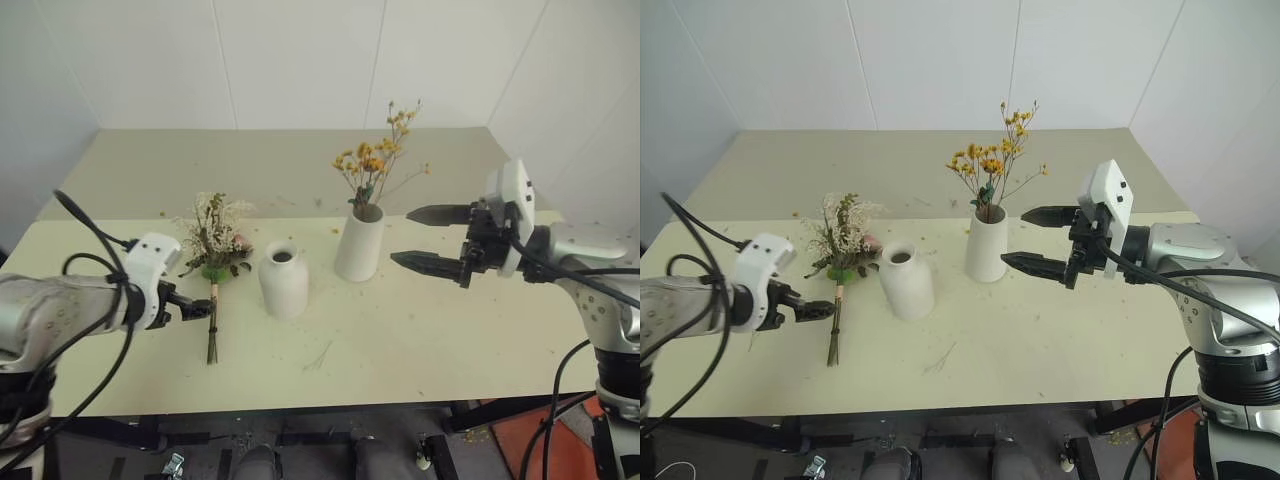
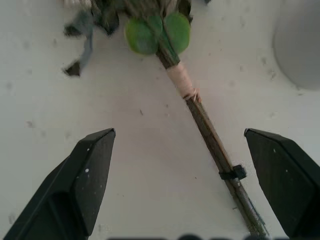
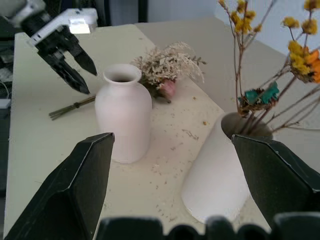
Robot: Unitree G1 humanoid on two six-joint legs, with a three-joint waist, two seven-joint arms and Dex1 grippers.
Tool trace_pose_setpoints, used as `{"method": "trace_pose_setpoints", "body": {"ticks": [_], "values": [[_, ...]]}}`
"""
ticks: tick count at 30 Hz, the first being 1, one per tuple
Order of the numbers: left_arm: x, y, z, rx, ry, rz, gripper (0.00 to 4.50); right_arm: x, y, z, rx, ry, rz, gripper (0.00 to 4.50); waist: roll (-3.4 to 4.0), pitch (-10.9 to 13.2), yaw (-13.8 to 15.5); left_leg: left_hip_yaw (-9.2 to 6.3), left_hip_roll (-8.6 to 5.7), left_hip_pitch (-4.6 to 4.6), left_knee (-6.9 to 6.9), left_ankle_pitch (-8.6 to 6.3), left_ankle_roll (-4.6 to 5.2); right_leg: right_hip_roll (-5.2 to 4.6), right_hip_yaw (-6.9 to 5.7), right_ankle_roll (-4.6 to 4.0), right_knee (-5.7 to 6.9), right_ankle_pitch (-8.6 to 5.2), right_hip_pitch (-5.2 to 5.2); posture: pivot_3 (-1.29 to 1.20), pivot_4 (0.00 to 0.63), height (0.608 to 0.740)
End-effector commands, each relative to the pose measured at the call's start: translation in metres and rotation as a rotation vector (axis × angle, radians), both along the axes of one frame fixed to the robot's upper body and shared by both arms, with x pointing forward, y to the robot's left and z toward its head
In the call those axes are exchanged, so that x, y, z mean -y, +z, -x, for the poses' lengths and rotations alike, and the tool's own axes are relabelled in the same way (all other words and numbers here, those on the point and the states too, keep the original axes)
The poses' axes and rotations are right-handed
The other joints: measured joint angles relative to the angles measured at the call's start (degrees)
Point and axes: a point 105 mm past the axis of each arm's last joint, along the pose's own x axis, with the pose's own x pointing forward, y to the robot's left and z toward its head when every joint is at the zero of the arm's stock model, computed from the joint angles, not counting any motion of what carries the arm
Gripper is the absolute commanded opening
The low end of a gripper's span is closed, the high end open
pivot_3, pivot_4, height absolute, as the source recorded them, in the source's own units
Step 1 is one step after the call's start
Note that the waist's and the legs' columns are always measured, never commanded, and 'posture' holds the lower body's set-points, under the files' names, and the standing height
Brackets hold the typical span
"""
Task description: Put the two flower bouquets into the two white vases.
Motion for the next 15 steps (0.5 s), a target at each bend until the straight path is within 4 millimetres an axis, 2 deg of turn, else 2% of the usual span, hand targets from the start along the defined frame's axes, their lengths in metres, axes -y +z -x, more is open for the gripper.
{"method": "trace_pose_setpoints", "body": {"ticks": [1,5,14,15], "values": [[-0.008,0.002,-0.007,0.012,0.053,-0.054,4.32,-0.004,0.016,0.012,0.081,0.052,-0.014,4.49,0.00,0.00,0.09,-0.01,0.01,-0.02,0.00,0.00,0.00,0.00,-0.02,0.00,0.00,0.00,-0.01,0.00,0.150,0.740],[-0.010,-0.001,-0.012,0.012,0.060,-0.089,3.33,-0.004,0.013,0.012,0.077,0.050,-0.007,4.50,0.00,0.00,0.33,-0.01,-0.05,0.01,0.00,0.00,0.00,-0.07,-0.04,0.00,0.01,0.00,0.03,0.00,0.150,0.740],[-0.029,0.014,-0.023,0.099,0.164,-0.126,0.47,0.001,0.007,0.015,0.065,0.058,0.008,4.50,-0.01,0.00,0.45,-0.02,-0.05,-0.02,0.01,0.00,0.00,-0.09,-0.07,0.00,0.01,0.00,0.02,0.00,0.150,0.740],[-0.032,0.023,-0.027,0.152,0.186,-0.125,0.29,0.002,0.005,0.014,0.063,0.055,0.011,4.50,-0.01,0.00,0.43,-0.02,-0.05,-0.02,0.01,0.00,0.00,-0.09,-0.07,0.00,0.01,0.00,0.02,0.00,0.150,0.740]]}}
